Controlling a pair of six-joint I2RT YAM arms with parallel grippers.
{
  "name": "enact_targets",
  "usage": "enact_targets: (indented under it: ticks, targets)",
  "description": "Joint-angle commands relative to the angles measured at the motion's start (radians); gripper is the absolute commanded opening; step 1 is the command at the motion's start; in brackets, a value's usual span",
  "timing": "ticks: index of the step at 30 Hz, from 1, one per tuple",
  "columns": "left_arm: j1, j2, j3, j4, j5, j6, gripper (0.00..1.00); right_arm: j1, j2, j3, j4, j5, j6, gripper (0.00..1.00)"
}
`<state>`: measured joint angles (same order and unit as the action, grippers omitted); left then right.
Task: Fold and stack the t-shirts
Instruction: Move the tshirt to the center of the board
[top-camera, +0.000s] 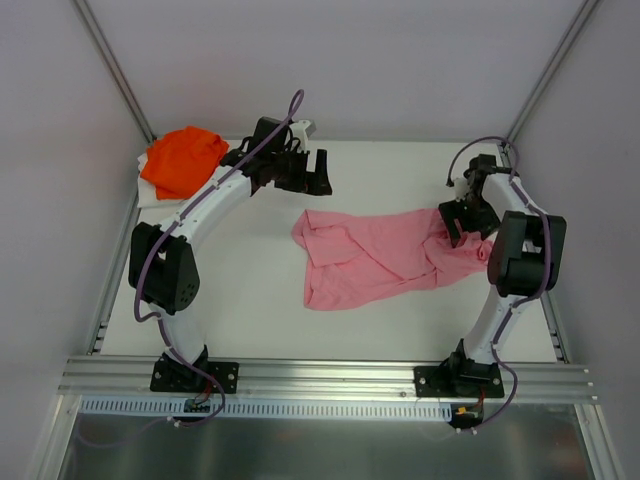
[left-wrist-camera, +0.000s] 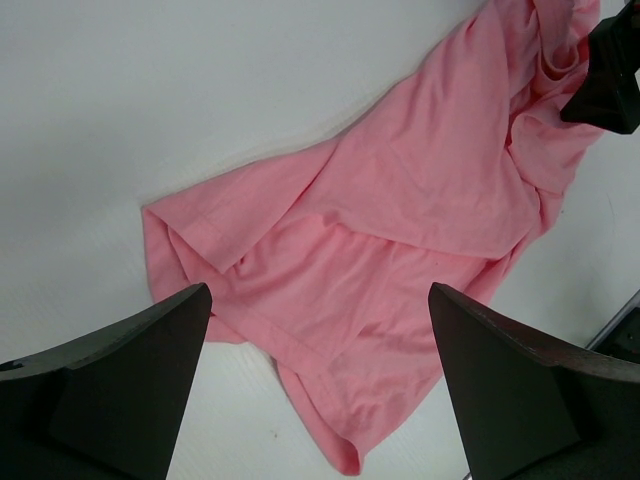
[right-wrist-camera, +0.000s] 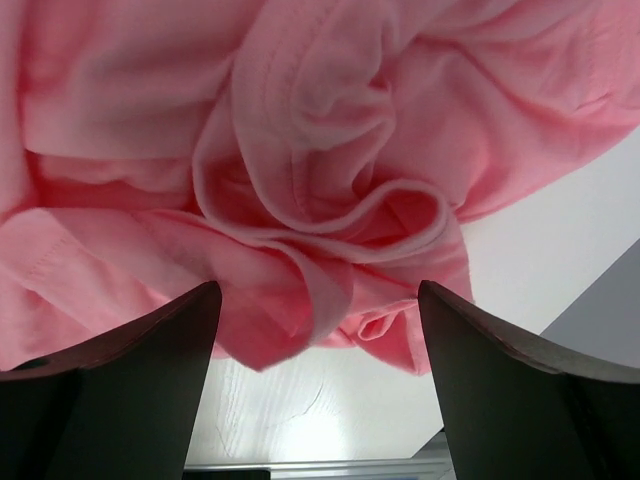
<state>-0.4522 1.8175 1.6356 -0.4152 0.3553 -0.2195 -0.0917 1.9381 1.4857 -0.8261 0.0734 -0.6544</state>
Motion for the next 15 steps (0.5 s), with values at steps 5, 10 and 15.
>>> enact_targets:
  ticks: [5,10,15]
  targets:
    - [-0.006,-0.012,0.023,-0.02,0.004,0.019,0.94,-0.034,-0.074,-0.048,-0.03,-0.003,0.033,0.28]
    - [-0.006,-0.021,0.027,-0.028,-0.001,0.028,0.95,-0.04,-0.067,-0.053,-0.019,-0.009,0.039,0.0]
    - [-0.006,-0.047,-0.005,-0.027,-0.01,0.034,0.95,-0.045,-0.132,-0.042,-0.085,-0.041,0.045,0.0]
